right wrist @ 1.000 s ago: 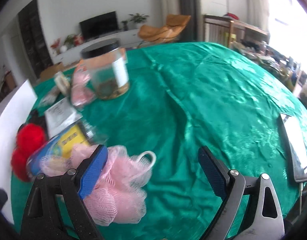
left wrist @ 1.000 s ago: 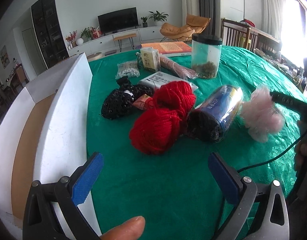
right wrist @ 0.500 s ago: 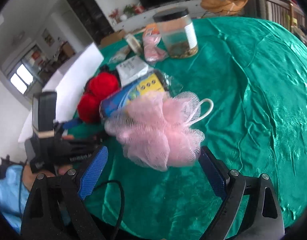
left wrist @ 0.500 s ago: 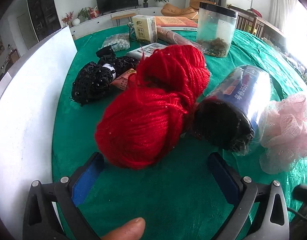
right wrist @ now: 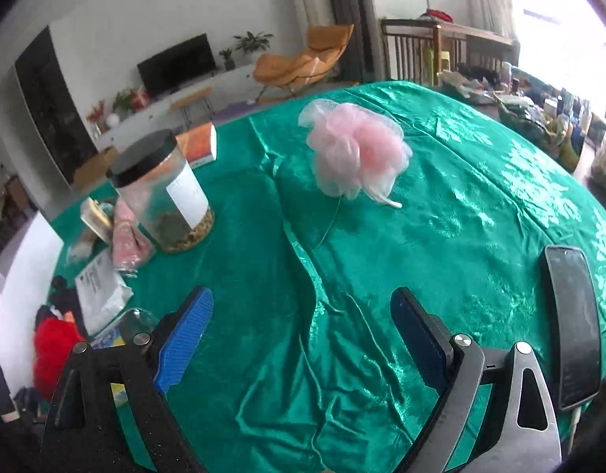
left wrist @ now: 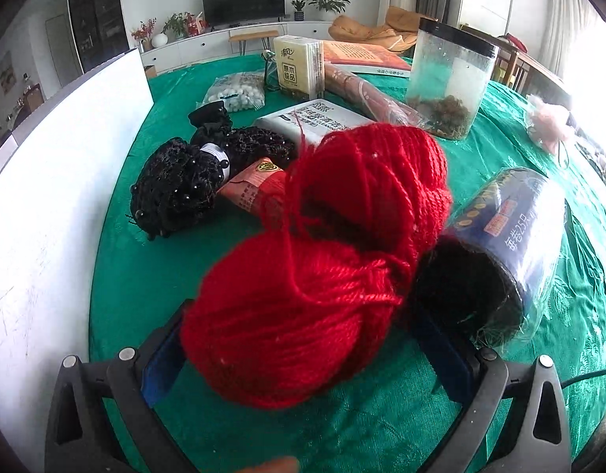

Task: Organize soft objects
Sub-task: 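Move the right tool to the pink mesh bath puff while the left tool approaches the red yarn, then close the right tool on the pink puff while the left tool grasps the red yarn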

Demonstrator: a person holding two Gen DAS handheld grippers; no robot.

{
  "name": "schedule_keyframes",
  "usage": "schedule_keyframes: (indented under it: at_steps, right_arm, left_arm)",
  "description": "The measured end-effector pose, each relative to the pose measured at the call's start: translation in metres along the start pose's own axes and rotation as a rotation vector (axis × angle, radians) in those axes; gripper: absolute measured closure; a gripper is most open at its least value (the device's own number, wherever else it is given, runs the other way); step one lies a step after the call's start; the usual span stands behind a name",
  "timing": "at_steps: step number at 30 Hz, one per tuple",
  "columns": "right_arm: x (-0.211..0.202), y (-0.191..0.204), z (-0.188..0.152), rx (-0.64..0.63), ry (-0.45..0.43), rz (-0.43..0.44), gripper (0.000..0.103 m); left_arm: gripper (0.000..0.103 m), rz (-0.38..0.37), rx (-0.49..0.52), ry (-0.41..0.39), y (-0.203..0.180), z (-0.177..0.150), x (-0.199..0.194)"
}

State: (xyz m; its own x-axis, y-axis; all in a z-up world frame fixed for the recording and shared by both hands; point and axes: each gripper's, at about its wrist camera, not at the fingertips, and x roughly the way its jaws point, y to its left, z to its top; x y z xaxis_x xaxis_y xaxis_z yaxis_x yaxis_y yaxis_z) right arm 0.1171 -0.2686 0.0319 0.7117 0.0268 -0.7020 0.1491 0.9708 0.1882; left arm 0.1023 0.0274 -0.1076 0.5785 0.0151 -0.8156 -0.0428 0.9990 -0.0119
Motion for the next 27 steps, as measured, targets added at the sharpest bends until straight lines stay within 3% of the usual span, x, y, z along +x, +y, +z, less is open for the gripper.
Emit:
schedule_keyframes:
  at_steps: [3, 6, 9, 14, 27]
  right_arm:
    - [0.000, -0.011, -0.025, 0.075, 0.025, 0.039, 0.010]
    - [0.007, -0.015, -0.035, 0.116, 0.137, 0.033, 0.010]
    - [0.027, -0.003, -0.038, 0.023, 0.195, -0.082, 0.009]
    - [0.038, 0.019, -0.043, -0.123, 0.194, -0.199, 0.009]
    - [0.041, 0.022, -0.043, -0.108, 0.161, -0.189, 0.005]
  left_arm:
    - [0.000, 0.005, -0.005, -0.002, 0.000, -0.001, 0.000]
    - [0.000, 0.006, -0.005, -0.002, 0.000, 0.000, 0.000]
    - [0.000, 0.006, -0.006, -0.002, 0.000, 0.001, 0.001]
    - [0.000, 0.007, -0.005, -0.002, 0.001, 0.000, 0.000]
    - [0.000, 0.007, -0.005, -0.003, 0.000, 0.000, 0.001]
